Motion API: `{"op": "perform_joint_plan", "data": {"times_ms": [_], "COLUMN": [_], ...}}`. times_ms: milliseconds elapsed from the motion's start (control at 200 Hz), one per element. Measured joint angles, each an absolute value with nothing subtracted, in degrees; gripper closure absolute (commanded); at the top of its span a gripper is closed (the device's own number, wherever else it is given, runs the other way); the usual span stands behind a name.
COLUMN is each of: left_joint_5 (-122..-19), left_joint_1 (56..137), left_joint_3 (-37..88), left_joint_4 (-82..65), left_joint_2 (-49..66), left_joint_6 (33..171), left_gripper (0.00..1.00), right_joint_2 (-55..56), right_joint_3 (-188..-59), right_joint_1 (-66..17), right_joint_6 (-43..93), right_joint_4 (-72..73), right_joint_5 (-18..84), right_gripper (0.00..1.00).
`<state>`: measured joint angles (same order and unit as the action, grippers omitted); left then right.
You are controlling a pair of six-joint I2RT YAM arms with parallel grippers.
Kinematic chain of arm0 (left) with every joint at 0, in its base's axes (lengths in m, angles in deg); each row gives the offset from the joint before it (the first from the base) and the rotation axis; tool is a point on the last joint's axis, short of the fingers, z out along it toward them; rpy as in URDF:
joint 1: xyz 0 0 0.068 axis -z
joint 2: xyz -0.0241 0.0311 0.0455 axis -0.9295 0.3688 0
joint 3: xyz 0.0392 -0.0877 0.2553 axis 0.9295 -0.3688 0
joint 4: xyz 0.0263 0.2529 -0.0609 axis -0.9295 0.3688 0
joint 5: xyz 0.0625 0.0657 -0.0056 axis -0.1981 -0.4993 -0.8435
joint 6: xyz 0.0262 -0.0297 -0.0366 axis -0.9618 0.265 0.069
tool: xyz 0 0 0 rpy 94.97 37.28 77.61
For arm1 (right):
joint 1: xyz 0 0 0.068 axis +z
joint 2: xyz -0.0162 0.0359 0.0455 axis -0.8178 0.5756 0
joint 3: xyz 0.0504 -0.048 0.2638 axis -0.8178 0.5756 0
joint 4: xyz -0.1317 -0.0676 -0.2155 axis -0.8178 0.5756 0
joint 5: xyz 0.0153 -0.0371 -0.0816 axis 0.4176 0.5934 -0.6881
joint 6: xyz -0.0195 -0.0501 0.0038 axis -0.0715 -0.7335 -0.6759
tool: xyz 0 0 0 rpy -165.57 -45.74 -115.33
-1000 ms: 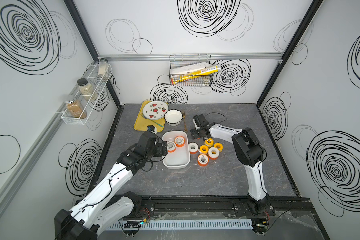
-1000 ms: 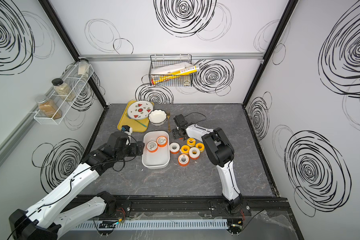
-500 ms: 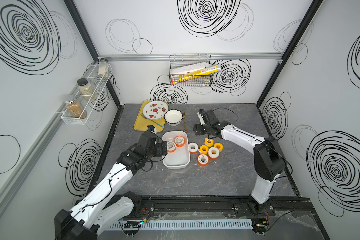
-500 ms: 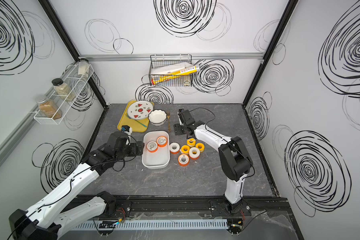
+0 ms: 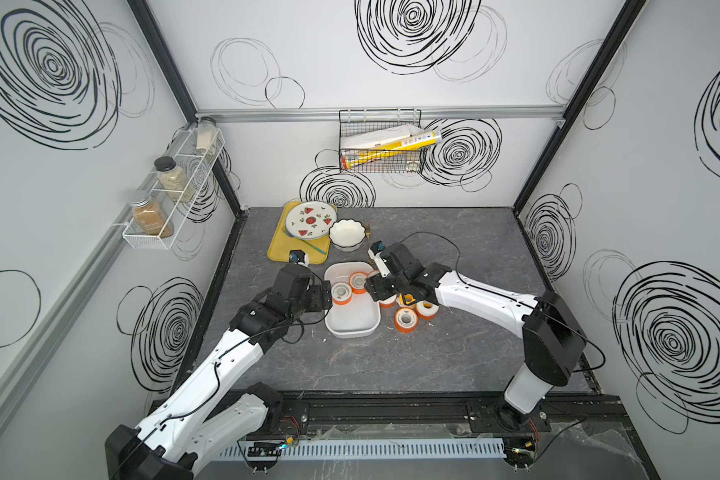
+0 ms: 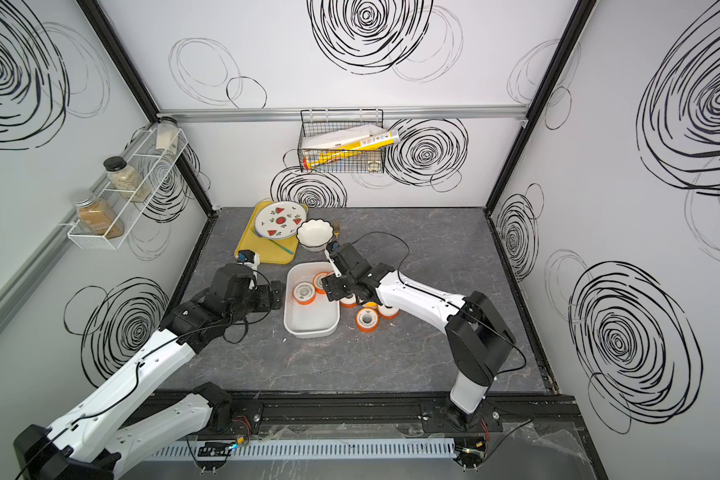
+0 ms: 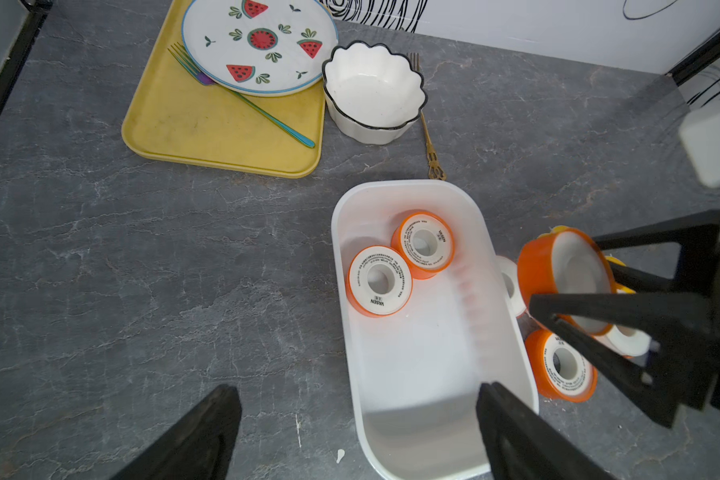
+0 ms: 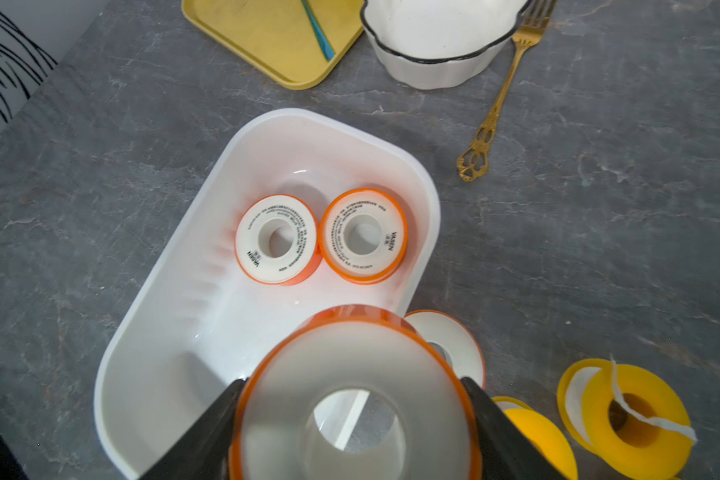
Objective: Put the sealing tape into the storage box
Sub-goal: Place the sealing tape in the storage box.
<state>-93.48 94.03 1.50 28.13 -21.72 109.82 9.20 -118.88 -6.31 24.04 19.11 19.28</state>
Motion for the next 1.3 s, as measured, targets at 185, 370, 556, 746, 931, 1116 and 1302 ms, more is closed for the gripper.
{"op": "perform_joint_plan", "data": {"times_ms": [185, 370, 556, 746, 931, 1116, 1302], "left_joint_5": [-94.04, -94.2, -94.2, -94.17, -94.15, -94.15, -94.15], "left_joint_1": [93.68, 93.68, 93.57, 93.49, 93.38, 93.35, 93.35], "left_joint_3": [1.5, 1.5, 1.5, 1.5, 1.5, 1.5, 1.5], "left_joint_4": [28.13, 28.13, 28.13, 28.13, 28.13, 28.16, 28.13], "left_joint_2": [-22.24, -22.27, -22.24, -22.24, -22.11, -21.92, -21.92], "left_joint_6": [109.97, 109.97, 109.97, 109.97, 109.97, 109.97, 109.97], "left_gripper": [0.05, 0.05, 0.05, 0.04, 0.04, 0.04, 0.04], "right_joint_2": [9.26, 11.93, 16.04, 18.6, 20.04, 20.19, 19.97], "right_joint_3": [-118.85, -119.44, -121.15, -122.7, -124.12, -125.1, -125.48], "right_joint_1": [-3.14, -1.13, 0.23, 0.93, 1.19, 1.32, 1.32], "right_joint_6": [24.65, 24.89, 24.89, 24.87, 24.72, 24.63, 24.41], "right_joint_4": [19.2, 19.29, 19.7, 20.36, 20.99, 21.36, 21.52], "right_joint_5": [19.35, 19.35, 18.49, 17.69, 16.48, 15.7, 13.71], "right_gripper": [0.3, 0.3, 0.29, 0.27, 0.18, 0.11, 0.12]}}
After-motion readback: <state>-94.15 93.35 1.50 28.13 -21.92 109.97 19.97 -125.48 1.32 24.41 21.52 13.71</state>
